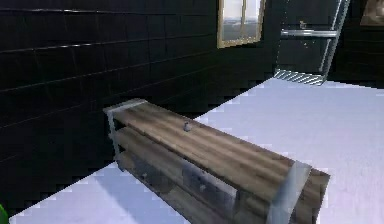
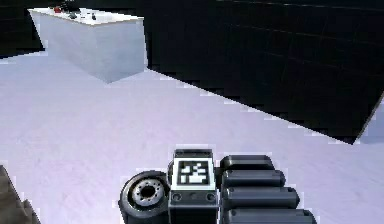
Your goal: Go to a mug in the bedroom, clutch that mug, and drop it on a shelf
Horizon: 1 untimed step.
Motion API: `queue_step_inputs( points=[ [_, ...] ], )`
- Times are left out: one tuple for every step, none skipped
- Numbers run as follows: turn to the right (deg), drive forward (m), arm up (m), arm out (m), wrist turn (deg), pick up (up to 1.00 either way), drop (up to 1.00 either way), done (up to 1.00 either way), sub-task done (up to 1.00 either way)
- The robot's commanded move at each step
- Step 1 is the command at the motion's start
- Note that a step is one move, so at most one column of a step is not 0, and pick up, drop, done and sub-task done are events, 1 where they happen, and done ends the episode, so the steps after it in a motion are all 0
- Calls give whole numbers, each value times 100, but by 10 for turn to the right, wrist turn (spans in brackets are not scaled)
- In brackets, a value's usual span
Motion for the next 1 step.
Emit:
queue_step_inputs(
  points=[
    [0,25,0,0,0,0,0,0,0]
  ],
)
